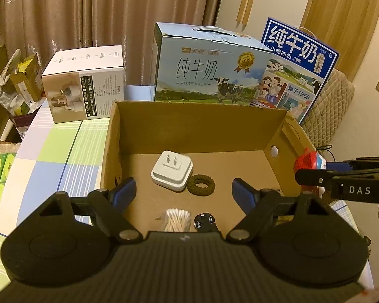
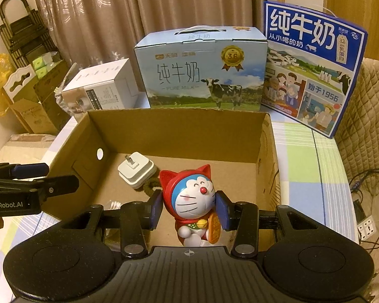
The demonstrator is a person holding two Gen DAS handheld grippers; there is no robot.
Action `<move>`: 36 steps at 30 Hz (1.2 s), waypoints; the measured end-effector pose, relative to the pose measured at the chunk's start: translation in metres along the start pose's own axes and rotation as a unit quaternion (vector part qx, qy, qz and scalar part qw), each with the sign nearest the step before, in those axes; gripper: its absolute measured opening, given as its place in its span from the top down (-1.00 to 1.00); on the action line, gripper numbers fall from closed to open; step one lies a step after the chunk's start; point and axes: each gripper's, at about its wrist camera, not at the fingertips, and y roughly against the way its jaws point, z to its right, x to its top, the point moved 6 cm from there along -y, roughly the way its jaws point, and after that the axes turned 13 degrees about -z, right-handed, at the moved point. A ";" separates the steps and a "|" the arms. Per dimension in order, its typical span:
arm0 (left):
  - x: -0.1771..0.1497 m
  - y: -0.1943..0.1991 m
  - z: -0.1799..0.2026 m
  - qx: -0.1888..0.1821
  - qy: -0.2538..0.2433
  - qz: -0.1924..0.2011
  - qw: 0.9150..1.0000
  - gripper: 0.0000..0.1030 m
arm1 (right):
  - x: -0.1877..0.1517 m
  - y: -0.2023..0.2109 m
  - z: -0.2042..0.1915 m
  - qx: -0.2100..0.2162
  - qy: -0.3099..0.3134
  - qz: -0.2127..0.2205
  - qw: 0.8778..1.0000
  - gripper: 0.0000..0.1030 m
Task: Organize objects
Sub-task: 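Lower both held items into the box and open both tools, then withdraw both tools from the box back over the table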
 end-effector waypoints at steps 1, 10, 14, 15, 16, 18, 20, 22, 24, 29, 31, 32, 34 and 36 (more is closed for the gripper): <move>0.000 0.000 0.000 0.000 0.000 0.000 1.000 -0.55 | 0.001 0.000 0.000 0.001 -0.001 0.001 1.000 0.20; -0.004 0.006 -0.002 -0.002 0.005 0.007 1.000 -0.59 | 0.011 0.023 0.008 0.034 -0.034 0.072 0.996 -0.26; -0.012 0.017 -0.002 -0.005 0.014 0.016 1.000 -0.63 | 0.004 0.037 0.010 0.025 -0.031 0.078 0.996 -0.27; -0.014 0.020 -0.002 -0.006 0.014 0.018 1.000 -0.63 | 0.000 0.040 0.010 0.024 -0.030 0.078 0.996 -0.27; -0.018 0.024 -0.001 -0.005 0.014 0.020 1.000 -0.64 | -0.004 0.044 0.011 0.022 -0.031 0.079 0.996 -0.27; -0.025 0.033 0.000 -0.002 0.014 0.024 1.000 -0.66 | -0.014 0.053 0.010 0.022 -0.034 0.080 0.996 -0.27; -0.033 0.045 0.001 -0.002 0.020 0.029 0.999 -0.67 | -0.025 0.063 0.008 0.025 -0.038 0.080 0.996 -0.27; -0.042 0.057 0.003 -0.004 0.024 0.033 0.999 -0.69 | -0.039 0.075 0.004 0.026 -0.039 0.082 0.996 -0.28; -0.052 0.070 0.004 -0.007 0.030 0.039 0.999 -0.74 | -0.053 0.086 0.000 0.026 -0.040 0.083 0.995 -0.28; -0.082 0.102 0.008 -0.018 0.047 0.044 0.998 -0.80 | -0.091 0.115 -0.019 0.024 -0.033 0.090 0.995 -0.29; -0.095 0.115 0.009 -0.015 0.049 0.047 0.998 -0.84 | -0.107 0.127 -0.027 0.023 -0.031 0.094 0.995 -0.30; -0.102 0.122 0.009 -0.012 0.050 0.048 0.998 -0.85 | -0.116 0.132 -0.030 0.023 -0.033 0.096 0.995 -0.30; -0.115 0.133 0.011 -0.008 0.053 0.050 0.997 -0.89 | -0.134 0.143 -0.037 0.025 -0.036 0.098 0.994 -0.31; -0.129 0.144 0.011 -0.007 0.058 0.051 0.997 -0.96 | -0.153 0.152 -0.042 0.024 -0.042 0.099 0.994 -0.31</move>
